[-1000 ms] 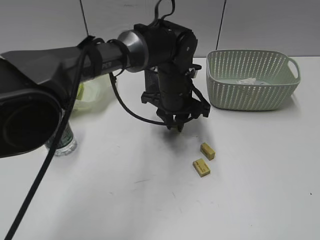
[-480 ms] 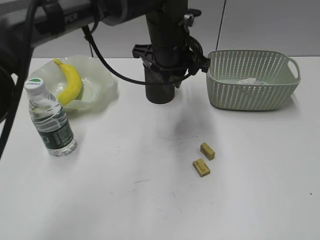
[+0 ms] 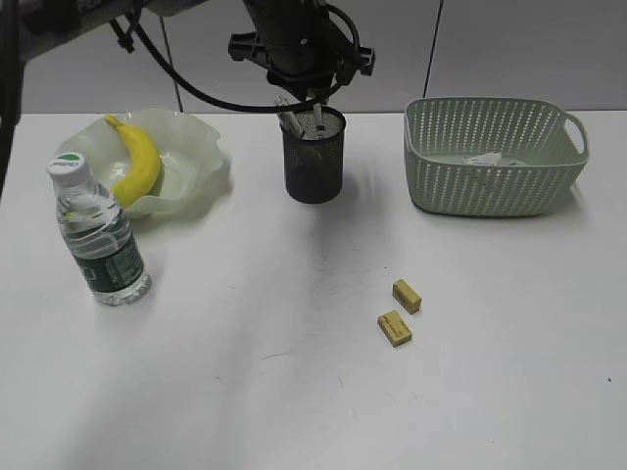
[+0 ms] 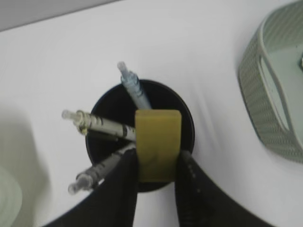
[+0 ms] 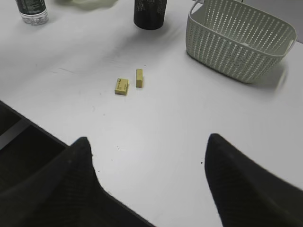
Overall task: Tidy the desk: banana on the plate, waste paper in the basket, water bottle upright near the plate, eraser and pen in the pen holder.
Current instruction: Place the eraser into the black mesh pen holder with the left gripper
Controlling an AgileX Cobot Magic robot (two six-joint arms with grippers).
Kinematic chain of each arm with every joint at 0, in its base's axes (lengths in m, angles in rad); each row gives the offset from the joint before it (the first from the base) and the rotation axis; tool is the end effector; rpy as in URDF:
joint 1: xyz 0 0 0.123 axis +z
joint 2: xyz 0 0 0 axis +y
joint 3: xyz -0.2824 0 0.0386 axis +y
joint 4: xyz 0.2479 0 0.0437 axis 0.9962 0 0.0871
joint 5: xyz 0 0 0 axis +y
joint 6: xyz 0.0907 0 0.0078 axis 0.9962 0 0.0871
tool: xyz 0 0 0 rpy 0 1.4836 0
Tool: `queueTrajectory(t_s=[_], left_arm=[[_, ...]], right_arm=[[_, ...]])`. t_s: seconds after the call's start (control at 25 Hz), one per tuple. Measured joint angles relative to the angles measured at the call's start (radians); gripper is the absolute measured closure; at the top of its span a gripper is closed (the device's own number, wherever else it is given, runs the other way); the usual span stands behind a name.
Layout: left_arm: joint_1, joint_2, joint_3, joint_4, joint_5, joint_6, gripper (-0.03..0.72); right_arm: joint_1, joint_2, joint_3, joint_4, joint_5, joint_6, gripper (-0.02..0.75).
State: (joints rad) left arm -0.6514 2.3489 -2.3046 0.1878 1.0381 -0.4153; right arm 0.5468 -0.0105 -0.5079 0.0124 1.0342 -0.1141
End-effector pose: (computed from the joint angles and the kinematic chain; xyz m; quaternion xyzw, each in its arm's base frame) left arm 0.4261 -0.3065 0.2547 0.1350 0.9453 -0.0653 0.2896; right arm -0.0059 -0.0025 0.2815 -0.2732 0.7957 0.1221 0.5266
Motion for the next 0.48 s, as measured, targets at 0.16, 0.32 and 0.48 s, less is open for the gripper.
queueTrajectory(t_s=[0.16,0.32,0.48], left_arm=[[0.018,0.030,-0.002,-0.001,-0.075,0.000,0.508],[0.025,0.064,-0.002,-0.001,-0.114,0.000,0.508],[0.025,0.078,-0.002,-0.001,-0.179,0.000,0.508]], right_arm=[[0.000,0.000,0.000,0.000,0.000,0.000,0.156],[0.000,0.000,0.000,0.000,0.000,0.000,0.156],[0.000,0.000,0.000,0.000,0.000,0.000,0.156]])
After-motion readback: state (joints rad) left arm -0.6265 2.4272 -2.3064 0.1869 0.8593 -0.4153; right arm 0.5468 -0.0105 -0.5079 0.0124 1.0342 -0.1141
